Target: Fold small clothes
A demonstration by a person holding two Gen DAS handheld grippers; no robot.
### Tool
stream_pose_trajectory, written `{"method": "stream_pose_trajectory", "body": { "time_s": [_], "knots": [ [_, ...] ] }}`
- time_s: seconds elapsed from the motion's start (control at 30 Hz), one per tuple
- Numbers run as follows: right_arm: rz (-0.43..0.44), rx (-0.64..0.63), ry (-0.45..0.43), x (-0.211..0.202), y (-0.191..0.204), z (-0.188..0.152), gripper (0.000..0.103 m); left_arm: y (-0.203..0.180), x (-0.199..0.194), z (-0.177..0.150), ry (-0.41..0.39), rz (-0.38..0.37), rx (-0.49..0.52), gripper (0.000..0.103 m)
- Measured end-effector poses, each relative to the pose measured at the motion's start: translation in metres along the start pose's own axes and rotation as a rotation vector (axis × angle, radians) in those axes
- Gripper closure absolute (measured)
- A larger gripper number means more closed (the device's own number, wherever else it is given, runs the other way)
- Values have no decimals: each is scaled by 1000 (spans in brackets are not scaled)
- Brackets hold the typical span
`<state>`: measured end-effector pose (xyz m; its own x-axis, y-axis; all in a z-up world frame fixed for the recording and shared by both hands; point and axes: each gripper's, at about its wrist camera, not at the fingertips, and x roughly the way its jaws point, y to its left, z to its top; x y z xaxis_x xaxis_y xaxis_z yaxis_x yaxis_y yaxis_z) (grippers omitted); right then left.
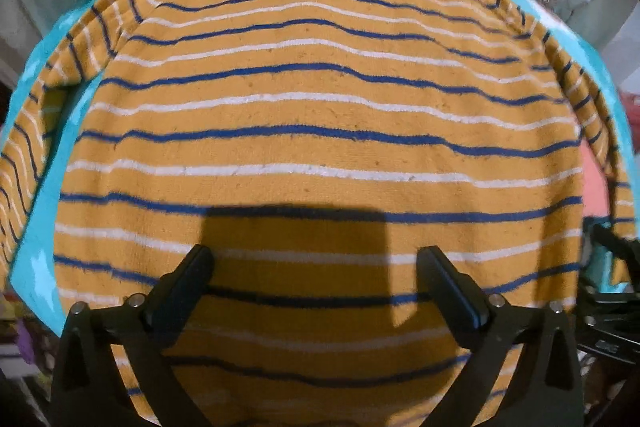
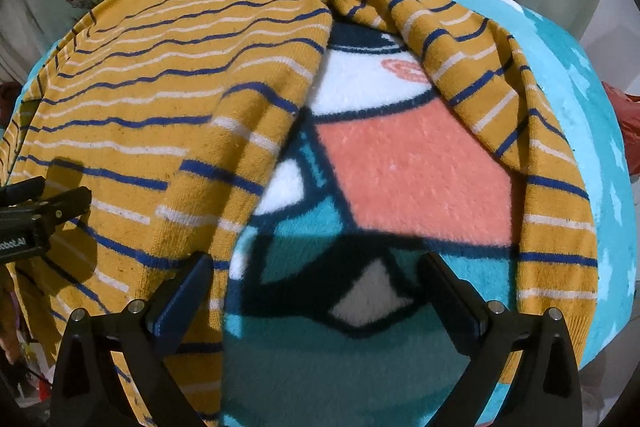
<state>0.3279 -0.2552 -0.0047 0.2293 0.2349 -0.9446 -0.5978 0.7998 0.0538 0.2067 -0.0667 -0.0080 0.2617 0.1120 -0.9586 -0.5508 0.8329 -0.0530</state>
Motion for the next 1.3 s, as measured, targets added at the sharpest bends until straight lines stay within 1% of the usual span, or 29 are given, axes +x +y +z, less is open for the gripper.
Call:
{"method": "stream_pose_trajectory", "body": {
  "time_s": [0.03, 0.07, 0.1, 0.13, 0.17, 0.2, 0.23, 0.3, 0.4, 0.47, 0.5, 0.53, 0.6, 0.67, 0.7, 0.73, 0.77, 0.83, 0.87, 0.93, 0.97, 1.0, 1.03, 1.1, 1.17, 1.2, 1.23, 1.27, 1.3],
  "knots": [
    [8, -3, -5, 0, -1, -1, 0, 2, -5, -1, -6, -22, -22, 11],
    [14, -3, -12, -1, -3, -2, 1, 3, -12, -3, -13, -50, -36, 19],
    [19, -10, -34, -4, -3, -3, 11, 3, -17, -3, -21, -68, -41, 23],
    [33, -23, -66, -11, -3, -5, 36, 2, -25, -5, -37, -84, -43, 31],
    [49, -28, -80, -17, -3, -6, 56, 1, -30, -7, -50, -94, -43, 36],
    [41, -29, -83, -25, -4, -6, 93, -1, -38, -9, -70, -111, -42, 38],
    [28, -24, -101, -36, -7, -7, 96, -2, -43, -10, -82, -122, -42, 41],
    [39, 19, -176, -62, -22, -9, 96, -3, -54, -13, -108, -143, -47, 41],
    [21, 108, -247, -95, -60, -16, 95, 1, -63, -15, -128, -153, -70, 41],
    [-25, 165, -251, -107, -91, -23, 89, 2, -64, -17, -127, -163, -99, 41],
    [-41, 192, -242, -109, -107, -29, 82, 6, -64, -19, -123, -166, -112, 41],
    [-58, 221, -230, -111, -121, -40, 79, 6, -63, -23, -115, -168, -127, 41],
    [-63, 229, -204, -111, -132, -50, 78, 6, -59, -27, -93, -172, -145, 41],
    [-25, 220, -177, -110, -133, -66, 78, 4, -56, -32, -79, -172, -145, 41],
    [-8, 212, -167, -108, -133, -67, 74, 2, -56, -33, -77, -170, -143, 41],
    [13, 194, -158, -106, -129, -71, 69, 0, -55, -34, -74, -170, -138, 41],
    [17, 172, -156, -105, -123, -74, 65, -2, -55, -36, -71, -170, -132, 41],
    [14, 148, -155, -99, -116, -74, 55, -8, -54, -37, -65, -170, -121, 41],
    [6, 136, -154, -95, -112, -72, 53, -10, -54, -38, -62, -170, -114, 41],
    [-60, 98, -129, -80, -104, -71, 53, -14, -53, -39, -58, -170, -107, 41],
    [-124, 67, -103, -69, -100, -69, 53, -15, -54, -40, -58, -171, -103, 41],
    [-159, 51, -83, -63, -99, -70, 69, -16, -56, -41, -61, -172, -99, 41],
    [-193, 30, -56, -55, -100, -69, 98, -16, -58, -41, -65, -172, -97, 41],
    [-149, 46, -56, -61, -107, -64, 99, -14, -62, -43, -77, -169, -98, 41],
    [-58, 129, -125, -92, -130, -49, 99, -10, -65, -44, -87, -166, -110, 41],
    [-38, 163, -156, -103, -140, -44, 99, -9, -66, -43, -88, -167, -117, 41],
    [-29, 228, -217, -124, -161, -32, 99, -7, -66, -43, -88, -166, -124, 41],
    [-50, 278, -256, -138, -178, -27, 99, -5, -66, -43, -87, -166, -131, 41],
    [-70, 311, -277, -144, -192, -21, 99, -4, -66, -43, -86, -168, -136, 41]
  ]
}}
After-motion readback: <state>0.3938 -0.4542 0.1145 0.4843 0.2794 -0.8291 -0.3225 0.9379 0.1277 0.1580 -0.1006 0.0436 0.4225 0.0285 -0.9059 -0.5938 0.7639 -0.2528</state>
